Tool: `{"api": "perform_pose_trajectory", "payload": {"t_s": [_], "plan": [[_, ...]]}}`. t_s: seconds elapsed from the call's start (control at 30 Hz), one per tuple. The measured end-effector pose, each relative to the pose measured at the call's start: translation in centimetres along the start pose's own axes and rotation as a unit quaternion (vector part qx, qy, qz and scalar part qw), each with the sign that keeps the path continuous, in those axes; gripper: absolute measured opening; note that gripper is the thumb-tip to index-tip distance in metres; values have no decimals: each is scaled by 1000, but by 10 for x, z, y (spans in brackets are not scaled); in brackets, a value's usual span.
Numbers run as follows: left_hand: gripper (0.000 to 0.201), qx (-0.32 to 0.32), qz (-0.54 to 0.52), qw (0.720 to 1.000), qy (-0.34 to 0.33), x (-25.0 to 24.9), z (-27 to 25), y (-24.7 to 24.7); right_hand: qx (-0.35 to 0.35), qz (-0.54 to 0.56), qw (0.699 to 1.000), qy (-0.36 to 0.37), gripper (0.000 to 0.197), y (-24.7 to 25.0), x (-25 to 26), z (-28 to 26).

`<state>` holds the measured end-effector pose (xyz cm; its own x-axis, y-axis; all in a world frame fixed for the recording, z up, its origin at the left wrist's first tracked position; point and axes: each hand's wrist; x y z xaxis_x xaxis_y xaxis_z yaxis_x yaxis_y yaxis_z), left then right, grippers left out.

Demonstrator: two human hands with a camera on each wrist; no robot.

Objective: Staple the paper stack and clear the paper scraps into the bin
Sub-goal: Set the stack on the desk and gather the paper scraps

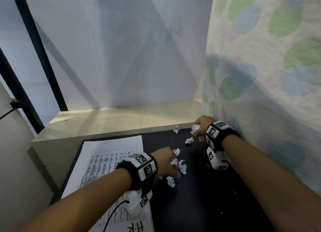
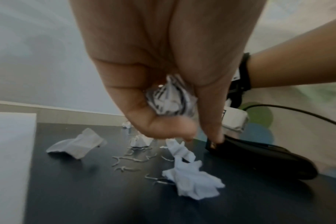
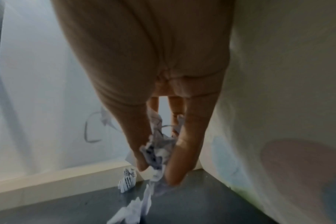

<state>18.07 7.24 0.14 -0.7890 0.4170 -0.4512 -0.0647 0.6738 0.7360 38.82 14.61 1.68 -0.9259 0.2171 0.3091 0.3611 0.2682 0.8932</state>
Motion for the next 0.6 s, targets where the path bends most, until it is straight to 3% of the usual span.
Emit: {"api": "perform_pose_trajectory", "payload": {"t_s": [0.1, 0.2, 0.33, 0.47, 0.5, 0.57, 0.6], "plan": [[48, 11, 58, 998, 9, -12, -3, -5, 14, -22, 1000, -9, 30, -9, 6, 3], [57, 17, 149, 988, 26, -14, -3, -11, 32, -57, 998, -1, 25, -15, 17, 6], [44, 41, 136, 989, 39, -11, -4, -15, 71, -130, 989, 4, 35, -19, 26, 13], [33, 32, 113, 993, 24, -6, -5, -16, 107, -151, 983, -14, 12, -17, 40, 1], [27, 29, 93, 995, 23, -4, -5, -16, 111, -143, 983, -21, 15, -19, 44, -2], [9, 28, 43, 998, 28, 1, -6, -13, 106, -122, 987, -11, 39, -22, 48, -8], [18, 22, 17, 999, 23, 4, -7, -12, 107, -128, 986, -1, 47, -24, 49, -5]]}}
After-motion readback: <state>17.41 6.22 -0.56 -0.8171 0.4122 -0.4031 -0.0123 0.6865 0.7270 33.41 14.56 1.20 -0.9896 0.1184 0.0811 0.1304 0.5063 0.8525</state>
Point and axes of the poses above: each hand's wrist, its own z-axis towards the middle knuckle, its own y-axis out of the back of the hand, x = y × z, and after that the axes turned 12 degrees about x, right-handed
